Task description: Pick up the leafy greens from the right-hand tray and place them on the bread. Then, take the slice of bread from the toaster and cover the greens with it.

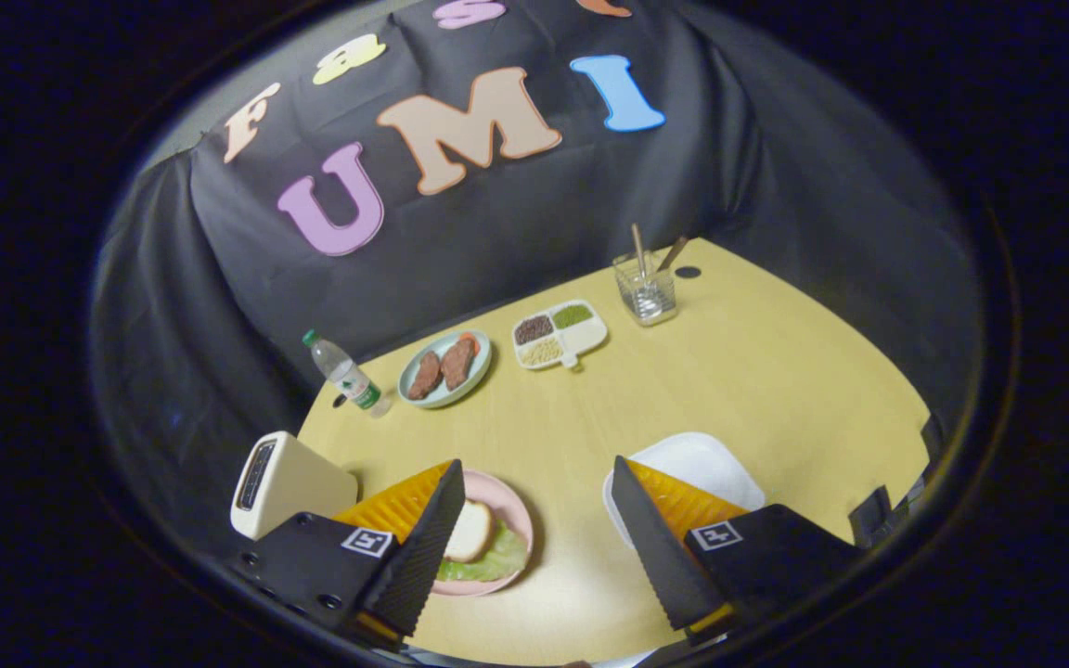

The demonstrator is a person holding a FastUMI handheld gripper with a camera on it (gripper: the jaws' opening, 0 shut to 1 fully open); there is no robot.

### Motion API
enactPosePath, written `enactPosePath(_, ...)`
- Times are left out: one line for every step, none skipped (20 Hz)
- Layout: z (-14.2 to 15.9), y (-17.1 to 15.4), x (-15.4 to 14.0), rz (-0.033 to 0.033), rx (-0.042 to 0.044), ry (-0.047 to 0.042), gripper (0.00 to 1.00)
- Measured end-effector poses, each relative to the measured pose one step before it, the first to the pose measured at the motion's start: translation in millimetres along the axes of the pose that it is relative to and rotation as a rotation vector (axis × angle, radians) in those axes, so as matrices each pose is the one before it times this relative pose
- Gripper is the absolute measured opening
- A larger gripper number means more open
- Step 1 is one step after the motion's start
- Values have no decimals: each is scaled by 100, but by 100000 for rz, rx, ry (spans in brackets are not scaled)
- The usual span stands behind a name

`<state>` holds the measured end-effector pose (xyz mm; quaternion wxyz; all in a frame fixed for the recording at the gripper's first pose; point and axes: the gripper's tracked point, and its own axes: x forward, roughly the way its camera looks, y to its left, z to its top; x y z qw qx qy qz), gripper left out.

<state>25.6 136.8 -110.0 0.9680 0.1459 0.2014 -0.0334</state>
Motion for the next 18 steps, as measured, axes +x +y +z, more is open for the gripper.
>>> enactPosePath(1117, -501, -550, 182, -1068, -4026, 100)
enactPosePath(980, -492, -479, -134, -1328, -3685, 100)
enactPosePath(1007, -423, -310, -151, -1535, -3499, 100)
enactPosePath(613, -345, -840, 353, -1705, -4433, 100)
enactPosePath(1372, -164, -344, 618, -1748, -5024, 100)
enactPosePath(1222, -107, -187, 820, -1890, -5023, 100)
enactPosePath(1076, -47, -327, 1021, -2086, -4757, 100)
enactPosePath(1027, -113, -327, 661, -2161, -4438, 100)
enactPosePath(923, -175, -316, 271, -2248, -4312, 100)
enactPosePath(1060, -216, -304, 112, -2490, -3791, 100)
enactPosePath(950, -326, -322, -750, -2720, -3403, 100)
enactPosePath(755, -323, -290, -958, -2711, -2804, 100)
enactPosePath(698, -245, -423, -347, -2499, -2487, 100)
enactPosePath(911, 25, -464, 469, -2338, -2970, 100)
enactPosePath(824, 56, -294, 672, -2297, -3443, 100)
enactPosePath(562, -188, -247, 538, -2570, -3094, 100)
enactPosePath(250, -269, -305, 281, -2192, -1884, 100)
enactPosePath(-100, -200, -248, 142, -1340, -587, 100)
